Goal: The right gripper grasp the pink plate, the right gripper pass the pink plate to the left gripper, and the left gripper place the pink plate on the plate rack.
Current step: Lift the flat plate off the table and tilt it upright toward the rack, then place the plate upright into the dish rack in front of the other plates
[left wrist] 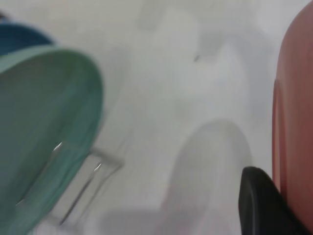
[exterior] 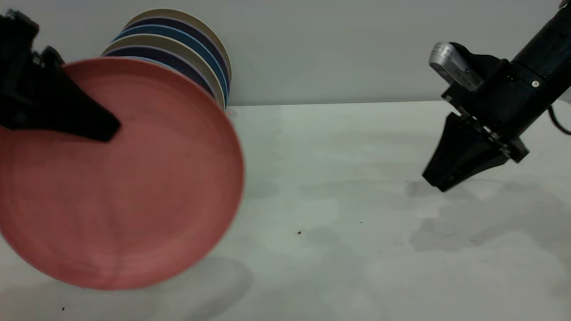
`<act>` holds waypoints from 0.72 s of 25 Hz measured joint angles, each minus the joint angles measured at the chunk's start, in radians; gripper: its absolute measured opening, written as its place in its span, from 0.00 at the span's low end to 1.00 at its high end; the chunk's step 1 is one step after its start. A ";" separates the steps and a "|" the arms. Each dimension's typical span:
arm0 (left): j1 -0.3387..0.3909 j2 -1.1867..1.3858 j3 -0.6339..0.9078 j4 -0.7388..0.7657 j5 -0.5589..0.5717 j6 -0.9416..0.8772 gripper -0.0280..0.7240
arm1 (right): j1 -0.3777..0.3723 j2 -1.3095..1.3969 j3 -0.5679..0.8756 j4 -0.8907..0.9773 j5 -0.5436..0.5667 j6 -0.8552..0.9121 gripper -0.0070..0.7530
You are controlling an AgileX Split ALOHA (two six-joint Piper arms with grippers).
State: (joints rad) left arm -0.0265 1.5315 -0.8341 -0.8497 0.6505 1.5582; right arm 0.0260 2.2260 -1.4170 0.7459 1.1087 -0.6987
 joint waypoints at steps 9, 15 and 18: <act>0.000 0.000 -0.179 0.287 0.009 -0.135 0.21 | -0.001 -0.101 0.000 -0.257 -0.047 0.160 0.22; 0.000 0.000 -0.260 0.312 0.014 0.052 0.21 | -0.001 -0.104 0.000 -0.384 -0.028 0.235 0.31; 0.000 0.000 -0.263 0.312 0.001 0.182 0.21 | -0.001 -0.104 0.000 -0.393 -0.025 0.246 0.36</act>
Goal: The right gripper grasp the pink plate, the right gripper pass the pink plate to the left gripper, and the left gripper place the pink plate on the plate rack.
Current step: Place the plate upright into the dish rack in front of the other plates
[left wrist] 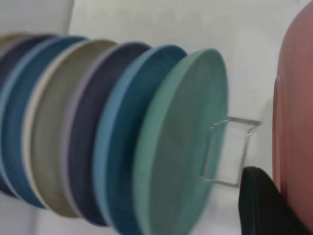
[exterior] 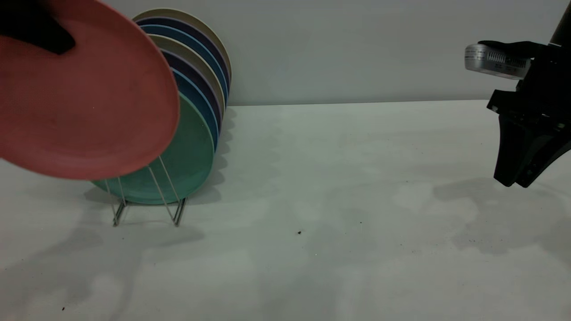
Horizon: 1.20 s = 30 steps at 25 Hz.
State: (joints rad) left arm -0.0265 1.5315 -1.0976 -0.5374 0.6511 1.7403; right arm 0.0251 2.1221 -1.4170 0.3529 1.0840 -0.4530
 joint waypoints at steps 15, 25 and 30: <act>0.000 0.090 -0.044 -0.100 -0.056 0.361 0.21 | 0.000 0.000 0.000 0.001 0.003 0.008 0.37; 0.000 0.116 -0.050 -0.103 -0.097 0.361 0.21 | 0.000 0.000 0.000 0.003 0.003 0.009 0.37; 0.000 0.152 -0.050 -0.103 -0.111 0.361 0.21 | 0.000 0.000 0.000 0.003 0.003 0.009 0.37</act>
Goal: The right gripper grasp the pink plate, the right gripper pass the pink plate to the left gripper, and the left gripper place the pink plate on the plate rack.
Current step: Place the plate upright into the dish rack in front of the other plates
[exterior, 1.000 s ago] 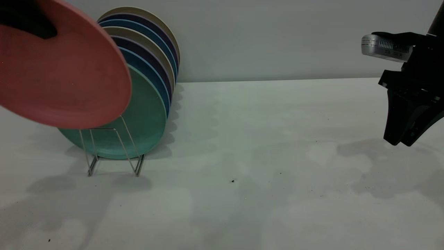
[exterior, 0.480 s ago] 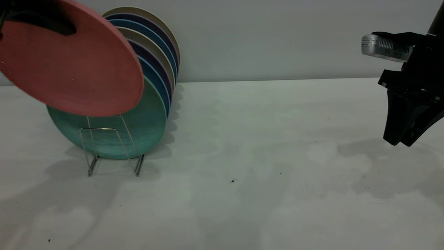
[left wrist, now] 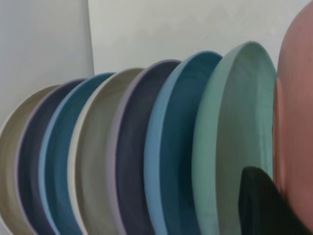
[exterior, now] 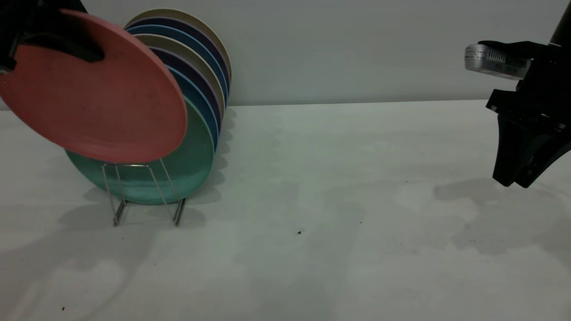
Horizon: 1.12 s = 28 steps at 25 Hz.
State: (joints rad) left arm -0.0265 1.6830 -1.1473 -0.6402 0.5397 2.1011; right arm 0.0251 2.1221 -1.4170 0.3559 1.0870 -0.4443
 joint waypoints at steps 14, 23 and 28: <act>0.000 0.091 0.000 -0.007 -0.031 0.001 0.21 | 0.000 0.000 0.000 0.000 -0.002 0.000 0.37; 0.000 0.120 0.000 -0.028 -0.039 -0.001 0.22 | 0.000 0.000 0.000 0.000 -0.002 0.000 0.37; 0.000 0.120 0.000 -0.028 -0.044 -0.001 0.36 | 0.000 0.000 0.000 0.000 -0.003 0.000 0.37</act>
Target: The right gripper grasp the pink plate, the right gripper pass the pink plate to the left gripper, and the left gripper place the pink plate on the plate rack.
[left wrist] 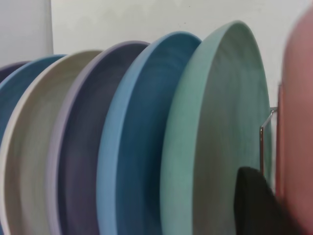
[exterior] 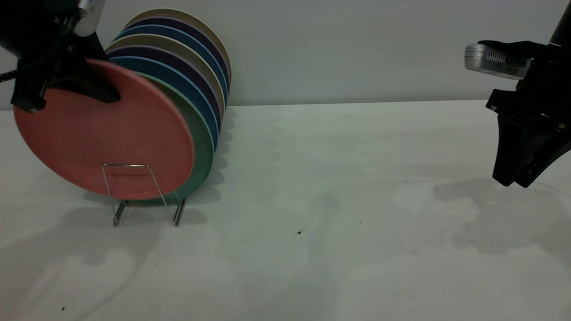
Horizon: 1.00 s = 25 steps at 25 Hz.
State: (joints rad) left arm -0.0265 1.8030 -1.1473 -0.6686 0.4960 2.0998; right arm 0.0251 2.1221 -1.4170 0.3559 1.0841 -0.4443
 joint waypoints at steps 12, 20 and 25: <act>0.000 -0.009 -0.006 -0.001 0.006 -0.001 0.59 | 0.000 0.000 0.000 0.000 0.000 0.000 0.37; 0.000 -0.148 -0.006 -0.004 0.032 -0.094 0.60 | 0.000 0.000 -0.004 0.000 -0.008 0.001 0.37; 0.000 -0.261 -0.006 -0.086 0.034 -0.527 0.60 | 0.000 0.000 -0.106 -0.027 0.075 0.049 0.37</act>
State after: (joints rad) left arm -0.0265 1.5421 -1.1530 -0.7542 0.5296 1.5728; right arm 0.0251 2.1221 -1.5230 0.3289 1.1594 -0.3953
